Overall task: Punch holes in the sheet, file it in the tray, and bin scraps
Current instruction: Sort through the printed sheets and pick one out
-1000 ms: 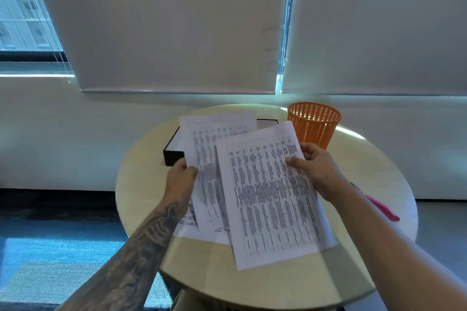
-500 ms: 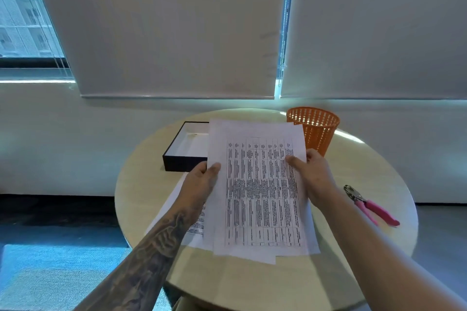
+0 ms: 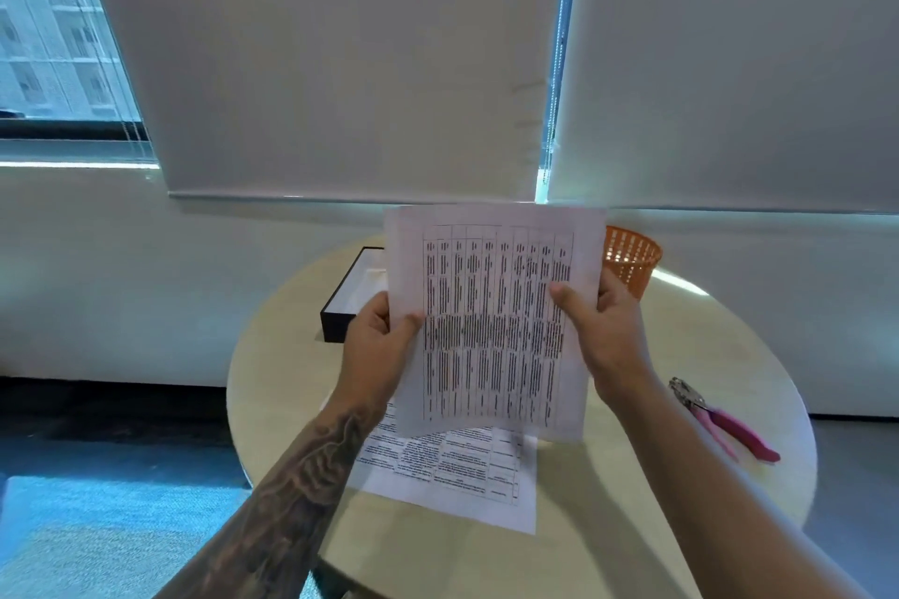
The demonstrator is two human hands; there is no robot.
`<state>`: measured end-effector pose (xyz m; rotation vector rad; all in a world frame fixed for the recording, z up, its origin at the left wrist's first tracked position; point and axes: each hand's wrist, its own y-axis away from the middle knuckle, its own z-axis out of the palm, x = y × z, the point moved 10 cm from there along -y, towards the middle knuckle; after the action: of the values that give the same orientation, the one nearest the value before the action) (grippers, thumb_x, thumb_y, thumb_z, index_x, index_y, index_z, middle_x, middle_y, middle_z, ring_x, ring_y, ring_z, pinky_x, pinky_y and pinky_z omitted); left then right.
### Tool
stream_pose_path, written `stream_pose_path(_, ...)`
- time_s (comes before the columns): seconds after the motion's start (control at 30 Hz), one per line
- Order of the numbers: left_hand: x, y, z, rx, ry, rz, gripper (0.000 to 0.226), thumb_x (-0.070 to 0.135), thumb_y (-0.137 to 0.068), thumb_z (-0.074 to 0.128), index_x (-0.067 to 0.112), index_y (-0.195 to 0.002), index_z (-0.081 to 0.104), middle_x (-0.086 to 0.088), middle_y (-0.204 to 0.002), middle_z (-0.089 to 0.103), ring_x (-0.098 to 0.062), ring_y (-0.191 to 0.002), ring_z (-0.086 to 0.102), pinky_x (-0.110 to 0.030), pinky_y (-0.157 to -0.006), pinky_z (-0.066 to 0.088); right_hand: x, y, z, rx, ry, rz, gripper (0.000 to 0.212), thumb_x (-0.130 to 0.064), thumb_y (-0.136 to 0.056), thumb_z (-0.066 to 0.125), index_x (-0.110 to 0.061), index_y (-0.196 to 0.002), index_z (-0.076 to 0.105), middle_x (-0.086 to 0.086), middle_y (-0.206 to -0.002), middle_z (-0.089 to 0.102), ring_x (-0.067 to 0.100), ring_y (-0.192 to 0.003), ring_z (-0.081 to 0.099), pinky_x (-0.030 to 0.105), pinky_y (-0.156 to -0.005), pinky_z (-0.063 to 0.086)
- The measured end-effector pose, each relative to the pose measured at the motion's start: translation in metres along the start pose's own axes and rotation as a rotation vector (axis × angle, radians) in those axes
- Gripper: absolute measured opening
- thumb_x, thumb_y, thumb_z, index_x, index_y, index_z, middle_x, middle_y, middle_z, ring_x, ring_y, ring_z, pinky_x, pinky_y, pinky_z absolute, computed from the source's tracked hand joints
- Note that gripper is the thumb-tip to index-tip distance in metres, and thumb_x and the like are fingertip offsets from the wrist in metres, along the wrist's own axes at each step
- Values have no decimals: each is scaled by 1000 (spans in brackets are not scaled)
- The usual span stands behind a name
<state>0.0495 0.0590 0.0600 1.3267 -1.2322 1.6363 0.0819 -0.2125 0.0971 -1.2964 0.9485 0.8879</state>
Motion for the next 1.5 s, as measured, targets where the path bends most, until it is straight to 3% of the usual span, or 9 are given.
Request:
stream_pose_path(0.13, -24, 9, 5, -13, -15, -55, 17, 7, -98, 55, 18, -105, 66, 2, -99, 74, -5, -76, 72, -17, -60, 56, 28, 9, -2, 8, 3, 77, 29, -11, -95, 64, -15, -124, 61, 9, -109, 73, 25, -95, 74, 51, -87, 61)
stream_pose_path(0.3, -13, -1, 5, 4, -15, -17, 18, 6, -98, 54, 15, -109, 65, 5, -99, 73, -1, -75, 71, -17, -60, 55, 17, 4, 3, 0, -31, 41, 25, -9, -95, 64, -25, -114, 62, 5, -108, 74, 21, -94, 74, 40, -80, 62)
stream_pose_path(0.57, -42, 7, 5, -29, -10, -77, 20, 7, -96, 59, 22, -110, 63, 5, -104, 73, -7, -85, 73, -20, -66, 57, 43, 17, 12, -30, 0, 105, 33, -2, -94, 61, -32, -108, 58, 2, -106, 73, 19, -96, 72, 36, -80, 59)
stream_pose_path(0.7, -35, -2, -1, -23, -37, -61, 21, 9, -98, 58, 24, -110, 65, 5, -102, 73, -6, -83, 72, -20, -66, 58, 35, 11, 21, -63, 47, 84, 29, -4, -95, 60, -28, -112, 57, -2, -106, 71, 8, -90, 70, 23, -72, 57)
stream_pose_path(0.87, -17, -15, -34, 98, -49, 5, 21, 10, -99, 59, 18, -118, 63, 6, -101, 71, -11, -87, 69, -21, -71, 56, 52, 3, 29, -132, 132, 117, 17, -10, -95, 65, -17, -109, 59, 10, -107, 69, 27, -102, 69, 43, -90, 59)
stream_pose_path(1.1, -19, -27, -75, 193, -116, 23, 15, 11, -99, 57, 23, -101, 65, -12, -94, 65, -24, -79, 54, -39, -68, 47, 117, 26, 48, -432, 686, 151, 44, -35, -96, 64, -25, -138, 56, -15, -129, 55, 7, -120, 54, 29, -95, 45)
stream_pose_path(1.23, -15, -27, -84, 242, -103, 21, 16, 11, -99, 57, 21, -109, 65, -2, -95, 68, -21, -80, 58, -32, -66, 50, 122, 40, 57, -582, 917, 15, 36, -45, -90, 61, -27, -120, 70, -13, -119, 67, 12, -110, 62, 37, -93, 52)
stream_pose_path(1.4, -14, -32, -96, 303, -124, 9, 13, 12, -98, 57, 15, -106, 67, -8, -93, 69, -24, -79, 59, -37, -67, 51, 112, 26, 32, -446, 1316, -81, 34, -54, -94, 52, -24, -86, 65, -2, -93, 61, 19, -89, 54, 36, -76, 45)
stream_pose_path(1.5, -15, -34, -97, 318, -127, 3, 11, 13, -98, 58, 13, -104, 66, -7, -89, 66, -22, -74, 56, -34, -63, 48, 113, 22, 26, -409, 1302, -55, 34, -57, -92, 53, -24, -92, 60, -2, -97, 57, 20, -93, 54, 37, -77, 46)
